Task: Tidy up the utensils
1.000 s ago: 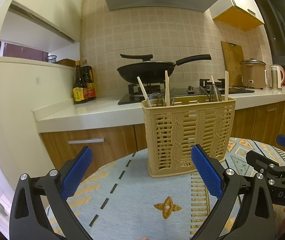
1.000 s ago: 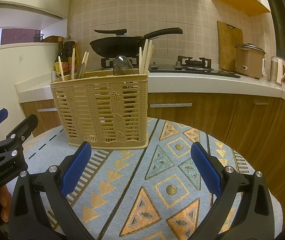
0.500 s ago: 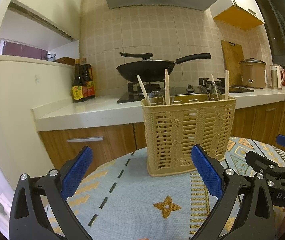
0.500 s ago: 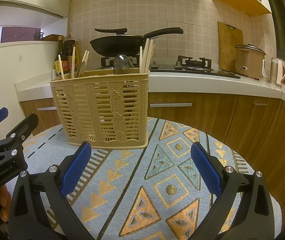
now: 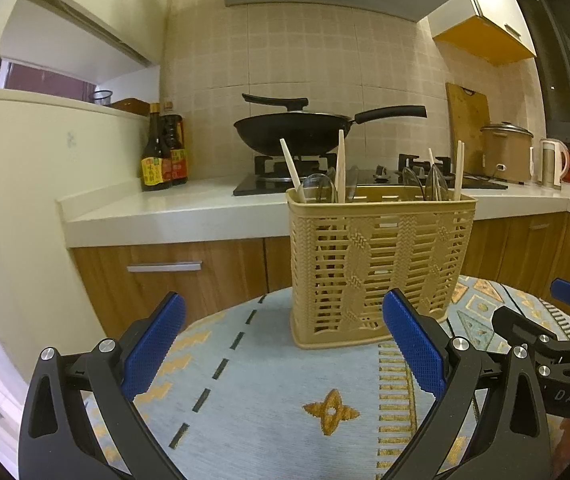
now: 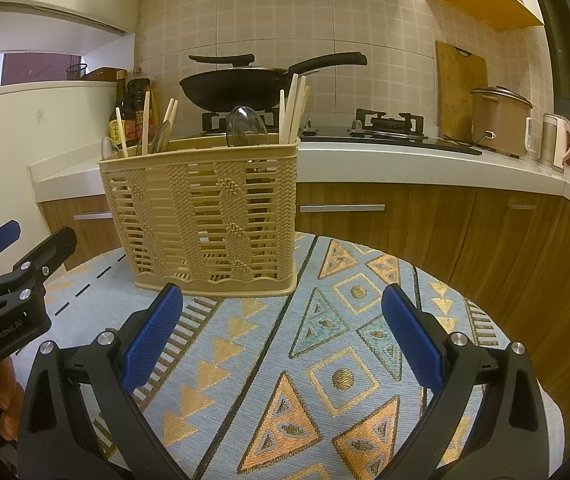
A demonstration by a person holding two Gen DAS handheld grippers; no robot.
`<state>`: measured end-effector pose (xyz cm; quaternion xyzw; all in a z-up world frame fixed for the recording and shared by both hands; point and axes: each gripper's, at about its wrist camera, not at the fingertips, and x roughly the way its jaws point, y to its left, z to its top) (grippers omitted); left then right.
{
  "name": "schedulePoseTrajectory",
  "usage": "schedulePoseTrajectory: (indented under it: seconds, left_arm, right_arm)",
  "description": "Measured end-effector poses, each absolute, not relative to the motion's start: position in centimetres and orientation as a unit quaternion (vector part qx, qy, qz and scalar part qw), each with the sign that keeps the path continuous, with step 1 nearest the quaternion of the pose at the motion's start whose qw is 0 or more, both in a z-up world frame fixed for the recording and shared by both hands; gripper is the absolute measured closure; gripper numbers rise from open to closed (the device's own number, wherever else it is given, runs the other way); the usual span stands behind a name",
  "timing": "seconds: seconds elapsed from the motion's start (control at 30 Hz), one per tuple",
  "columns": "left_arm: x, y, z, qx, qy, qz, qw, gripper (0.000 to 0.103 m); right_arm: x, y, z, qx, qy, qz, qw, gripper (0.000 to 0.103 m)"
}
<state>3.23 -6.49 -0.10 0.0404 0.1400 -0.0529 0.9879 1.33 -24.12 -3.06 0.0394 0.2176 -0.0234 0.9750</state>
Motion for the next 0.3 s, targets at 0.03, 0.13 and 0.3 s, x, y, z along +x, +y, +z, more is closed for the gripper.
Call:
schedulePoseTrajectory:
  seconds: [0.03,0.13,0.3]
  left_arm:
    - [3.3,-6.52,-0.11,0.04,0.143,-0.055,0.987,0.007]
    - [3.5,-6.43,-0.1,0.033,0.152,-0.063,0.986,0.007]
    - [3.58,-6.29,-0.11,0.029,0.153,-0.067,0.986,0.007]
  right_arm:
    - [1.33,-24.12,-3.07,0.039,0.218,-0.023,0.975,0.008]
    - [1.34,-24.12,-3.07,0.039,0.218,-0.023,0.975,0.008]
    - [1.35,-24.12,-3.06,0.039,0.218,-0.023,0.975,0.008]
